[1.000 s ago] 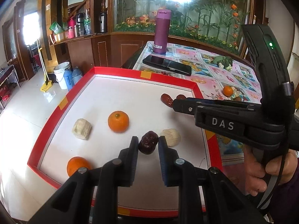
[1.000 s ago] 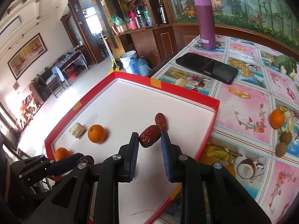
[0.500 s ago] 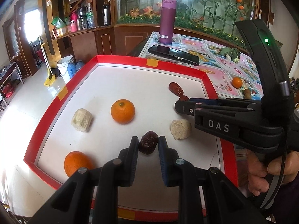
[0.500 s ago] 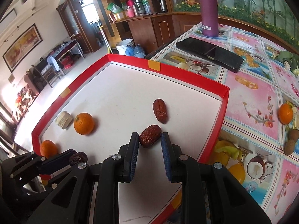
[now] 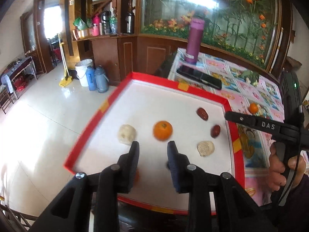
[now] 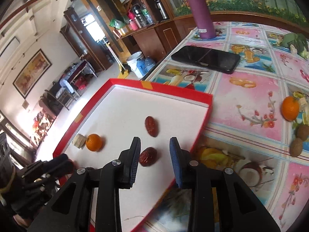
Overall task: Organize fruits
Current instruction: 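Carry both dates over the tray and open both tools to release them, then move both tools back over the brown round fruits on the tablecloth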
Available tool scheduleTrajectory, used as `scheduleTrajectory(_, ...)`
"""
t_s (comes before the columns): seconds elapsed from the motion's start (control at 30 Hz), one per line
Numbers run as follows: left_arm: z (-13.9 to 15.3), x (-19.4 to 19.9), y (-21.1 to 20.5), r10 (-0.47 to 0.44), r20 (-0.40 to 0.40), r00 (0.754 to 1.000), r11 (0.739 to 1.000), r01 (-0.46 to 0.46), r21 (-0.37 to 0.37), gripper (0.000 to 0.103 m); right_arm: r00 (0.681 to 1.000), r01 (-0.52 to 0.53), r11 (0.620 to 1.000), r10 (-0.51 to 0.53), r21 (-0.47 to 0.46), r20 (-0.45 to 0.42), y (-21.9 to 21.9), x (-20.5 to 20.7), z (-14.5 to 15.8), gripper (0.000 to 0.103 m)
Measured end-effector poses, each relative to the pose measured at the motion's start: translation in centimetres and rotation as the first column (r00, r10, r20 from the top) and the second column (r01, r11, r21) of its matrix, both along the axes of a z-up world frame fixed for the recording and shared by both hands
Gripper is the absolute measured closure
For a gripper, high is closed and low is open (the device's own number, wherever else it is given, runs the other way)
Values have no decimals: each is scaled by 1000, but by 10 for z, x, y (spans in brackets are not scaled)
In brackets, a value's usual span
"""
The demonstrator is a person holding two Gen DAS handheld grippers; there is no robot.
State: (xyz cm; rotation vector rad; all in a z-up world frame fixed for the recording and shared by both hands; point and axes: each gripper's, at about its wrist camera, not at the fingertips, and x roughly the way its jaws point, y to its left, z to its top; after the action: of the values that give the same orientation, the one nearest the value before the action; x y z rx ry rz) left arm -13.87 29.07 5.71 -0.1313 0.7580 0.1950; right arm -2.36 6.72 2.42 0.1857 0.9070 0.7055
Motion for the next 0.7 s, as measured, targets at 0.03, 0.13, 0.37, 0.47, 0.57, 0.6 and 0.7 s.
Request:
scheduleTrajectory(0.03, 10, -7, 8, 29, 27, 999, 999, -30, 19, 63, 1000, 19, 1000, -19, 8, 7, -10, 1, 2, 73)
scheduleTrajectory(0.13, 35, -28, 31, 128, 88, 988, 988, -135, 71, 57, 996, 93, 995, -93, 27, 17, -46, 7, 8, 73)
scheduleTrajectory(0.37, 36, -41, 48, 222, 72, 972, 968, -229, 104, 55, 966, 258, 964, -258, 71, -2, -136, 20, 12, 73)
scheduleTrajectory(0.47, 27, -31, 34, 189, 35, 981, 978, -191, 87, 55, 950, 311, 947, -313, 79, 5, -170, 22, 14, 73)
scheduleTrajectory(0.57, 23, -23, 8, 126, 10, 992, 988, -127, 91, 55, 931, 363, 928, -366, 81, 16, -200, 20, 17, 73)
scheduleTrajectory(0.6, 21, -18, -1, 102, 3, 995, 990, -101, 95, 55, 925, 378, 922, -380, 83, 16, -210, 20, 18, 73)
scheduleTrajectory(0.7, 17, -5, -31, 24, -19, 1000, 995, -22, 97, 55, 907, 419, 904, -421, 85, 8, -233, 23, 17, 73)
